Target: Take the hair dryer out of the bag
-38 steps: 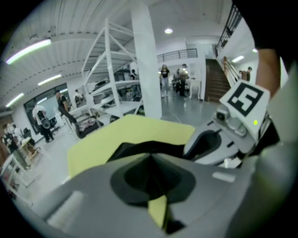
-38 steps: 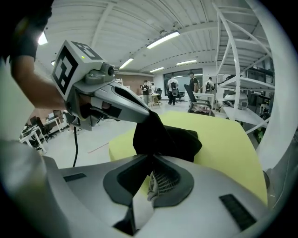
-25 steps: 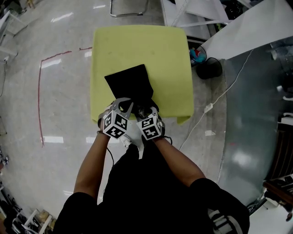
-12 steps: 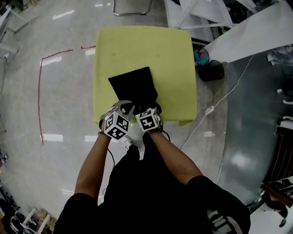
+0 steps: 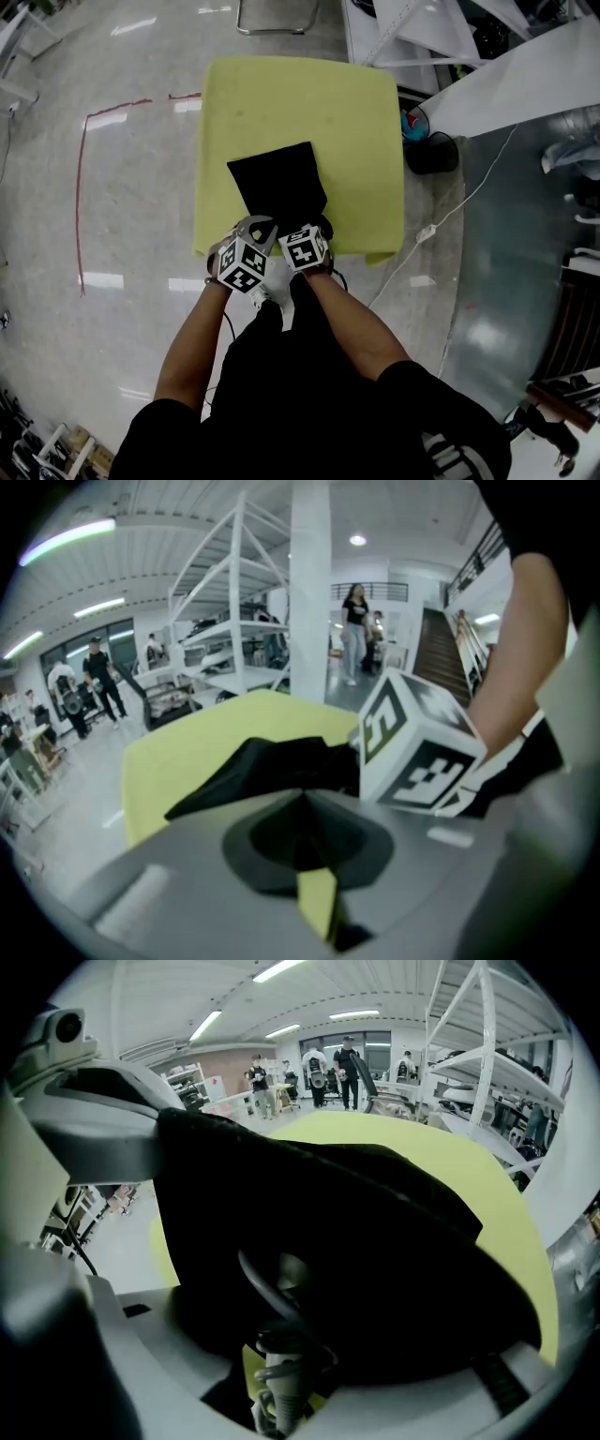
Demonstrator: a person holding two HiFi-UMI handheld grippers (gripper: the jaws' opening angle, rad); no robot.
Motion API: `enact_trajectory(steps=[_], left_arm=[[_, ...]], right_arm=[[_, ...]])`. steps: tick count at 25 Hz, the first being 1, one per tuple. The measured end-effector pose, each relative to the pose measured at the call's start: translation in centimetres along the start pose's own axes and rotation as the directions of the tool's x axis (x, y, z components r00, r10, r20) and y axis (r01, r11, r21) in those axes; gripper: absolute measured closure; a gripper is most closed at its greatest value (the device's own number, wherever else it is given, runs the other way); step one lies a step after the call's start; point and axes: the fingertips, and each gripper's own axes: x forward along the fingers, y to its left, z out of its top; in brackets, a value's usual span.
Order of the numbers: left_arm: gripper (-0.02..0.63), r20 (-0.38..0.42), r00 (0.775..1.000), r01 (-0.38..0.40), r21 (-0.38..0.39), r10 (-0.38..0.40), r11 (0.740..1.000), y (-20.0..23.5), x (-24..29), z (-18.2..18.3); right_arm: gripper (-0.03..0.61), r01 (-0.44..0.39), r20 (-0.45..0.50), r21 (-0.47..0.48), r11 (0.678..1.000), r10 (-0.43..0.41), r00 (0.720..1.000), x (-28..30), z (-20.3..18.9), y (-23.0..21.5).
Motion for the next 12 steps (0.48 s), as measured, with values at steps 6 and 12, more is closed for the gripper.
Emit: enact_trajectory(steps=[6, 12], left_arm=[[0.599, 0.008, 1.000, -0.021, 0.009, 0.021, 1.000, 0.5, -0.9, 0.0], [0.598, 0.036, 0.998, -0.052, 0.019, 0.051, 0.998, -0.1, -1.1, 0.4]], right_arm=[[0.354, -0.049, 0.013, -0.005, 0.999, 0.049, 0.999, -0.6, 0.7, 0.4], [0.356, -0.083, 0.066, -0.049, 0.995, 0.086, 0.994, -3.2, 0.5, 0.7]])
